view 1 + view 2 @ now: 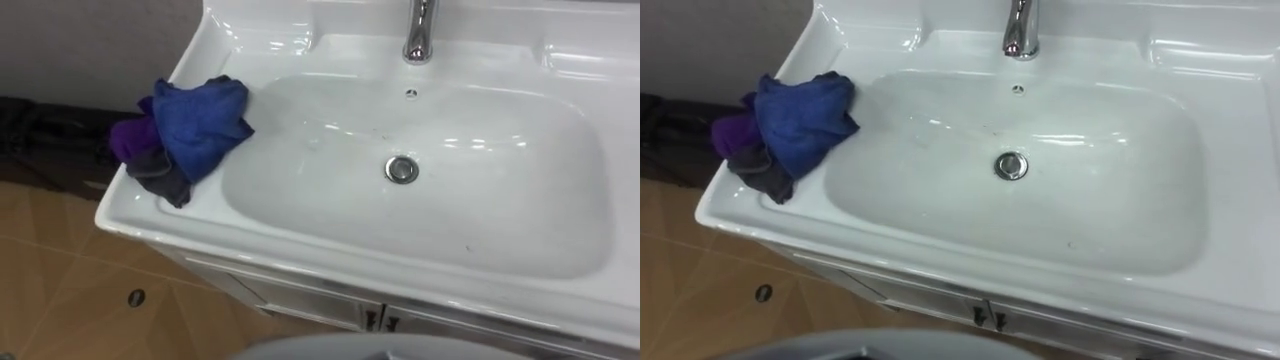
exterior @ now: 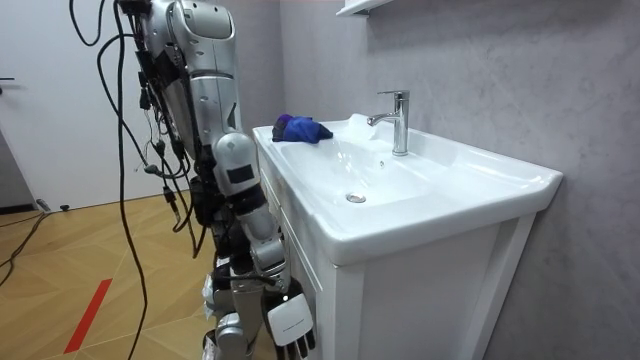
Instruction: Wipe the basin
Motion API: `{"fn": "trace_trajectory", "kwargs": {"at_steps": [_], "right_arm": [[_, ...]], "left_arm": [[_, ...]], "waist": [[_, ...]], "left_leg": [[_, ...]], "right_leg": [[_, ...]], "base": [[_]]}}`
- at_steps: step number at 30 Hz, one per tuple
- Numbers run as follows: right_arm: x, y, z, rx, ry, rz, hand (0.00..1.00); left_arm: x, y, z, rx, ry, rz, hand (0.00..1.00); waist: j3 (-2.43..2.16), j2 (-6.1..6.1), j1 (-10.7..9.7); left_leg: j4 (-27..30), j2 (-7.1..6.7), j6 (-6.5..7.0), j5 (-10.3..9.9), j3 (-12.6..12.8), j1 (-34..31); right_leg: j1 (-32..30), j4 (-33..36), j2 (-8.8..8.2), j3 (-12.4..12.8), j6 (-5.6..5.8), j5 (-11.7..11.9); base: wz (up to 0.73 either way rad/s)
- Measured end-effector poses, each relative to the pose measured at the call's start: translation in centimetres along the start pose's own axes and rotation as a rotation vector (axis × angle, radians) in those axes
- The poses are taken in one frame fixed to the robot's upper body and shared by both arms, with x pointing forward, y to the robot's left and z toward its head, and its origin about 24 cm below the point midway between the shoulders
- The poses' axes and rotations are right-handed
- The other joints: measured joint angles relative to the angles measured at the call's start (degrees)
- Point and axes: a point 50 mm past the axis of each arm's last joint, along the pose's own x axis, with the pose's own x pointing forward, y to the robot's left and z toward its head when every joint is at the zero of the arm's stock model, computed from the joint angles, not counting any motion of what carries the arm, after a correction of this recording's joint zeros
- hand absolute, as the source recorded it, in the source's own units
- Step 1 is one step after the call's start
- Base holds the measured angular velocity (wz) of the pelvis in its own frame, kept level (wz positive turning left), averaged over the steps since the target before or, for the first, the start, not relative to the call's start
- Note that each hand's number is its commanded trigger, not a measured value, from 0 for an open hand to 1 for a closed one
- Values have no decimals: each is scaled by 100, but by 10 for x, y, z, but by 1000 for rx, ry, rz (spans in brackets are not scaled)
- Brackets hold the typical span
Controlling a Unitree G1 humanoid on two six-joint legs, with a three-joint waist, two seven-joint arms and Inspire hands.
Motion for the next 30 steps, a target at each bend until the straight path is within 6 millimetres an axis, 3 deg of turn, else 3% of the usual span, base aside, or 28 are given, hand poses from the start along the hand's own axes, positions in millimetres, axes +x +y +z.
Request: {"fn": "trace_trajectory", "kwargs": {"at_steps": [4, 8, 10, 16, 20, 21, 25, 30], "right_arm": [[0, 1, 2, -5, -2, 2, 0], [0, 3, 1, -25, 9, 17, 0], [0, 4, 2, -38, 9, 22, 0], [0, 7, 1, -48, 10, 47, 0], [0, 7, 2, -38, 4, 52, 0], [0, 7, 3, -41, 2, 53, 0], [0, 11, 1, -45, 9, 73, 0], [0, 17, -2, -45, 18, 88, 0]], "left_arm": [[-17, -2, -36, 98, 76, -47, 0], [-30, -6, -63, 194, 144, -102, 0], [-34, -8, -71, 233, 158, -135, 0], [-57, -18, -99, 397, 186, -282, 0], [-65, -22, -107, 430, 198, -354, 0], [-68, -23, -110, 467, 189, -374, 0], [-78, -30, -116, 570, 164, -458, 0], [-85, -41, -114, 587, 149, -526, 0]], "waist": [[4, -80, -24], [46, -222, -56], [100, -304, -44], [94, -290, -202], [90, -288, -316], [72, -324, -356], [68, -374, -421], [100, -457, -497]], "left_leg": [[-4, -5, 1, 1, -2, -4], [32, -35, 6, 3, -11, -13], [81, -46, 7, 3, -6, -53], [93, -67, 23, -3, -18, -122], [93, -67, 24, -3, 11, -120], [91, -68, 24, -2, 28, -114], [88, -67, 25, -2, 146, -76], [93, -66, 25, -2, 173, -54]], "right_leg": [[22, -3, -9, -10, 9, -6], [86, -19, -40, -90, 35, -25], [69, -9, -52, -92, 40, -28], [32, -6, -71, -114, 53, -34], [44, -9, -71, -117, 55, -36], [53, -11, -74, -114, 55, -36], [68, -11, -84, -37, 59, -38], [79, -16, -81, -2, 70, -46]], "base": [[1], [12], [4], [5], [0], [0], [-4], [-1]]}}
